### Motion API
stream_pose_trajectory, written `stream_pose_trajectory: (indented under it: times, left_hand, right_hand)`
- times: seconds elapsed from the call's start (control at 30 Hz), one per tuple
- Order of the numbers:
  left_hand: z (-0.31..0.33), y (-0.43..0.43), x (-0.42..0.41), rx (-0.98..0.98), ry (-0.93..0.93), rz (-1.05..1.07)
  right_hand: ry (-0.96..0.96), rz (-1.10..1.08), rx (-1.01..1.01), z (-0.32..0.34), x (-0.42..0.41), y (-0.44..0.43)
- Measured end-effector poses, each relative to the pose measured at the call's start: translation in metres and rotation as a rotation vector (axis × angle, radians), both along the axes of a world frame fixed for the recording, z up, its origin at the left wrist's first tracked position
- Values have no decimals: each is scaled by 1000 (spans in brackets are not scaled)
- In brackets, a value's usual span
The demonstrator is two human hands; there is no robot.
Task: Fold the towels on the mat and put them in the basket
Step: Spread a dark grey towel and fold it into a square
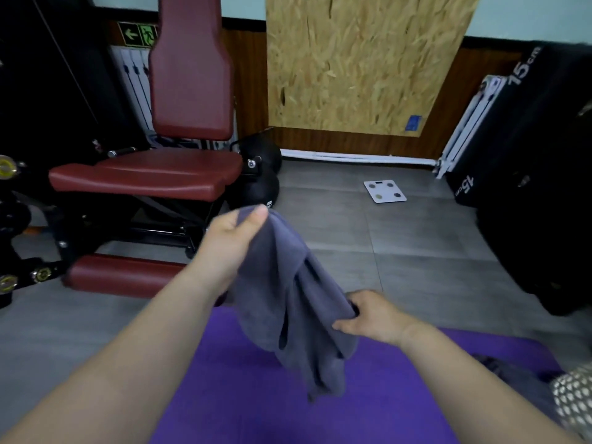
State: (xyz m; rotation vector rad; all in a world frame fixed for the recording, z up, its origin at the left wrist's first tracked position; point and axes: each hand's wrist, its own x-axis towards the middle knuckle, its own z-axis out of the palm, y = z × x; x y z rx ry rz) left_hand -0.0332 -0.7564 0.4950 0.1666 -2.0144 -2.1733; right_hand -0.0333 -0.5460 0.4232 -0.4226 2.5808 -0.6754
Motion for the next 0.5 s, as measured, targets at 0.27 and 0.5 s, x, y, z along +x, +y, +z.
stream_pose_trajectory:
  times: [0.27, 0.5]
  left_hand:
    - [-31, -57, 36, 11, -81, 128]
    - [-80, -61, 101, 122, -266, 156]
  right_hand:
    - [-35, -142, 257, -36, 35, 68]
    - [201, -411, -41, -63, 88, 92]
